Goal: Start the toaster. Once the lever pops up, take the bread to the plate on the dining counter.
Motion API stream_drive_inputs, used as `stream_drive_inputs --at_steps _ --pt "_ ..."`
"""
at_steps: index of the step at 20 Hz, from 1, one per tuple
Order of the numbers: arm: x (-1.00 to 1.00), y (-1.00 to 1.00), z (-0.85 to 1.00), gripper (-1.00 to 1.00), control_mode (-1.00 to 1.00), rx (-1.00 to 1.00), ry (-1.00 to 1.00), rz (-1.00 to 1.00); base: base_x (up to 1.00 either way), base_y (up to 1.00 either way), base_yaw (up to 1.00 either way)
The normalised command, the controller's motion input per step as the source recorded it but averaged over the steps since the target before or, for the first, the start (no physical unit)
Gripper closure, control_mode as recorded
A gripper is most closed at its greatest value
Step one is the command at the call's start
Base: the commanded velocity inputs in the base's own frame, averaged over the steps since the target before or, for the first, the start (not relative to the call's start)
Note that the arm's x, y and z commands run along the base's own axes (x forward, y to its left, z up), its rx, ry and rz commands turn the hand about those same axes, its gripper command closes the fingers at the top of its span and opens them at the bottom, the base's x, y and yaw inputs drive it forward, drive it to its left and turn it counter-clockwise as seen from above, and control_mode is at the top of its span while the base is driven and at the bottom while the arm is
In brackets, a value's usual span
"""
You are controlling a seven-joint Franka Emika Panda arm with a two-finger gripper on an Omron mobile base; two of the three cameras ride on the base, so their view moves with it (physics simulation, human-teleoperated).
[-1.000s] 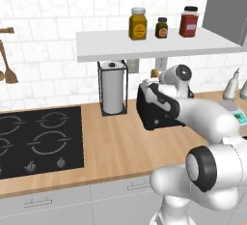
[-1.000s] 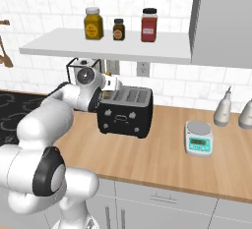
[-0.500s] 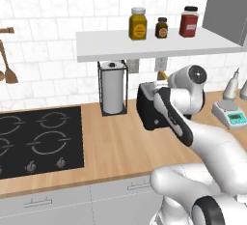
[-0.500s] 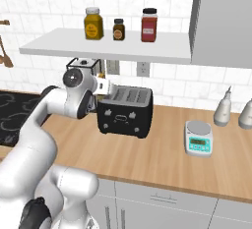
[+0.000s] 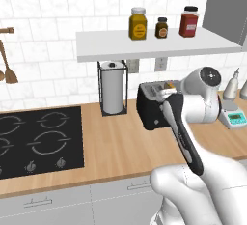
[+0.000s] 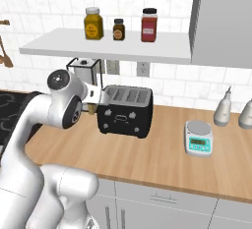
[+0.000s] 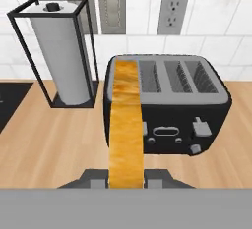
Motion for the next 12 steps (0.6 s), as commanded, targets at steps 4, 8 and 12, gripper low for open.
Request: stream_drive_inputs --at_steps 4,8,12 --pt "-0.55 0.11 0.29 1.0 -1.0 -0.01 0.14 -0.02 0.0 0.0 0.0" --pt "-0.32 0.26 0.4 1.0 -1.0 -0.02 0.11 -0.01 0.0 0.0 0.0" --pt "-0.51 0.07 0.39 1.0 -1.0 0.0 0.01 0.0 0.0 0.0 0.0"
